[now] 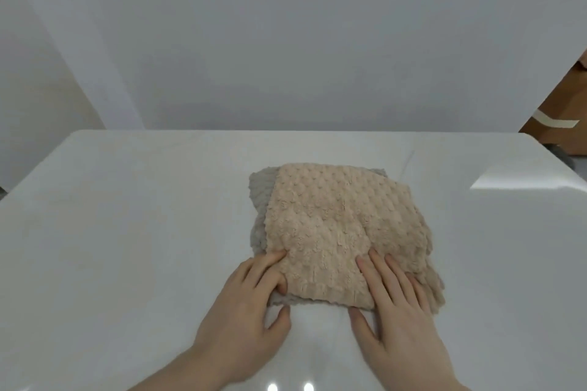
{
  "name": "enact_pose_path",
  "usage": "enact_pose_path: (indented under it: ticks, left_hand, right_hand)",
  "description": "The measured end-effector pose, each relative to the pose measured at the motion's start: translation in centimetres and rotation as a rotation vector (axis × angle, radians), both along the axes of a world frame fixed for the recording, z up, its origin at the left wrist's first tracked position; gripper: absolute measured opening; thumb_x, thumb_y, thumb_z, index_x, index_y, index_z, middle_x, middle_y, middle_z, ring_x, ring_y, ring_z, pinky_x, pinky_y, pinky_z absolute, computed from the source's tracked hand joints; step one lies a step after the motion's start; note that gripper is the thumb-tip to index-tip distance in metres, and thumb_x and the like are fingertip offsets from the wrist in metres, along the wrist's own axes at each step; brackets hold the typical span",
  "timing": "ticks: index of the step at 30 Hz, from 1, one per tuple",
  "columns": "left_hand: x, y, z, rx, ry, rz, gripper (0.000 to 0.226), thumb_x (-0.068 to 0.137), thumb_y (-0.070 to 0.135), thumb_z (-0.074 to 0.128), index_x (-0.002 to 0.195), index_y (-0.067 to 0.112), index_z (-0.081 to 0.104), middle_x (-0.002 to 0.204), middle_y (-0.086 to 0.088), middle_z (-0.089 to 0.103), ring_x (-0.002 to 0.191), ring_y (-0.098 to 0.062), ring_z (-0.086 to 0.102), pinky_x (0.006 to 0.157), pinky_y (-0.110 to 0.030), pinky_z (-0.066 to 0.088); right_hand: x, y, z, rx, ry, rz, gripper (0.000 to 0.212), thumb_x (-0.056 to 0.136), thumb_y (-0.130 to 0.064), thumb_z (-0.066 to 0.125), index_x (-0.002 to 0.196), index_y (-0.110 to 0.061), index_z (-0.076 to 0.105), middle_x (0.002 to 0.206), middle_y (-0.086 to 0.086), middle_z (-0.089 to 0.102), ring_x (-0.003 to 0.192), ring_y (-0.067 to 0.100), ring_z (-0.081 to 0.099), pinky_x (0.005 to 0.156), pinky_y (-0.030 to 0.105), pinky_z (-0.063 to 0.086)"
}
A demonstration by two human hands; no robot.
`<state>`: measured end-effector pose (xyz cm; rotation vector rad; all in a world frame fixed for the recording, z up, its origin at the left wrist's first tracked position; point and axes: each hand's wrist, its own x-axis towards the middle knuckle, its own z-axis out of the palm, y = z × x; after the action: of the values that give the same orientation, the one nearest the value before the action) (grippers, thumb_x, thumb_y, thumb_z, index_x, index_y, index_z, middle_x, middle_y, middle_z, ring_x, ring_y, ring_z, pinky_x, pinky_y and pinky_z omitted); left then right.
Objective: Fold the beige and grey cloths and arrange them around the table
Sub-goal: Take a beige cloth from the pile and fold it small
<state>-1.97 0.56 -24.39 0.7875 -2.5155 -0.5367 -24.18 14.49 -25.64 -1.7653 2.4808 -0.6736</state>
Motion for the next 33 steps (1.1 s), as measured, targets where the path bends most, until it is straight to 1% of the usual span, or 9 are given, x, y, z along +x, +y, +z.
enact_pose_path:
  ticks: [3, 7, 13, 17, 20, 23, 27, 30, 33]
  left_hand:
    - [0.3, 0.0, -0.5, -0.033, 0.006, 0.003, 0.016, 0.088, 0.042, 0.056, 0.096, 0.041, 0.042, 0.151, 0.037, 0.024, 0.137, 0.009, 0.024, 0.11, -0.012, 0.023]
    - [0.4, 0.1, -0.7, -0.018, 0.015, 0.038, 0.013, 0.086, 0.041, 0.056, 0.092, 0.04, 0.044, 0.145, 0.038, 0.031, 0.124, 0.009, 0.035, 0.099, -0.013, 0.032]
    - [1.1, 0.9, -0.9, -0.081, 0.082, 0.149, 0.006, 0.082, 0.032, 0.054, 0.087, 0.035, 0.053, 0.121, 0.021, 0.062, 0.127, 0.004, 0.049, 0.102, -0.025, 0.041]
    - [1.7, 2.9, -0.3, -0.072, 0.077, 0.248, 0.011, 0.083, 0.028, 0.054, 0.092, 0.03, 0.06, 0.108, 0.017, 0.064, 0.107, -0.009, 0.058, 0.089, -0.026, 0.044]
    - [2.2, 4.2, -0.2, -0.054, 0.084, 0.288, 0.016, 0.083, 0.028, 0.055, 0.097, 0.029, 0.064, 0.109, 0.017, 0.063, 0.105, -0.011, 0.056, 0.087, -0.026, 0.045]
    - [2.7, 5.2, -0.1, -0.066, 0.068, 0.269, 0.014, 0.081, 0.029, 0.056, 0.094, 0.028, 0.061, 0.121, 0.019, 0.059, 0.112, -0.011, 0.053, 0.09, -0.027, 0.046]
    - [2.9, 5.1, -0.3, -0.057, 0.013, 0.231, 0.019, 0.083, 0.029, 0.055, 0.1, 0.029, 0.063, 0.151, 0.021, 0.044, 0.136, -0.009, 0.039, 0.106, -0.025, 0.037]
    - [2.9, 4.7, -0.3, -0.074, 0.005, 0.205, 0.047, 0.085, 0.029, 0.052, 0.131, 0.032, 0.057, 0.156, 0.017, 0.04, 0.141, -0.009, 0.035, 0.115, -0.023, 0.029]
    - [2.8, 4.7, -0.5, -0.097, 0.043, 0.195, 0.073, 0.086, 0.028, 0.05, 0.156, 0.033, 0.029, 0.161, 0.018, 0.026, 0.143, -0.007, 0.029, 0.116, -0.024, 0.03]
  right_hand:
    - [0.2, 0.3, -0.2, -0.019, 0.026, -0.01, 0.07, 0.09, -0.057, 0.041, 0.156, -0.04, 0.024, 0.163, -0.023, 0.017, 0.152, 0.005, 0.013, 0.123, 0.031, 0.008]
    - [0.4, 0.6, -0.3, -0.027, 0.03, -0.004, 0.068, 0.092, -0.062, 0.036, 0.155, -0.046, 0.017, 0.16, -0.031, 0.006, 0.15, -0.003, 0.002, 0.124, 0.031, 0.005]
    - [0.8, 1.3, 0.1, -0.152, -0.031, -0.027, 0.055, 0.09, -0.043, 0.06, 0.143, -0.033, 0.049, 0.149, -0.018, 0.044, 0.14, 0.01, 0.039, 0.118, 0.031, 0.028]
    - [1.1, 2.3, 0.4, -0.23, -0.103, -0.09, 0.046, 0.088, -0.032, 0.064, 0.134, -0.026, 0.061, 0.142, -0.012, 0.055, 0.133, 0.013, 0.049, 0.112, 0.033, 0.037]
    - [1.2, 2.8, 0.1, -0.267, -0.087, -0.11, 0.043, 0.09, -0.035, 0.064, 0.132, -0.026, 0.063, 0.14, -0.012, 0.057, 0.13, 0.013, 0.051, 0.111, 0.034, 0.04]
    - [1.0, 2.7, -0.4, -0.302, -0.077, -0.106, 0.037, 0.093, -0.037, 0.061, 0.128, -0.028, 0.066, 0.138, -0.014, 0.058, 0.128, 0.013, 0.053, 0.109, 0.039, 0.043]
    - [0.6, 2.4, -0.6, -0.361, -0.058, -0.095, 0.025, 0.098, -0.035, 0.054, 0.115, -0.03, 0.071, 0.126, -0.017, 0.063, 0.119, 0.012, 0.057, 0.102, 0.037, 0.047]
    - [0.7, 2.4, -0.3, -0.407, -0.035, -0.084, 0.019, 0.1, -0.034, 0.053, 0.103, -0.03, 0.072, 0.11, -0.018, 0.066, 0.104, 0.01, 0.06, 0.088, 0.031, 0.047]
    - [0.9, 2.5, 0.2, -0.457, -0.045, -0.103, 0.02, 0.102, -0.03, 0.052, 0.104, -0.027, 0.071, 0.106, -0.016, 0.066, 0.099, 0.011, 0.059, 0.081, 0.026, 0.04]
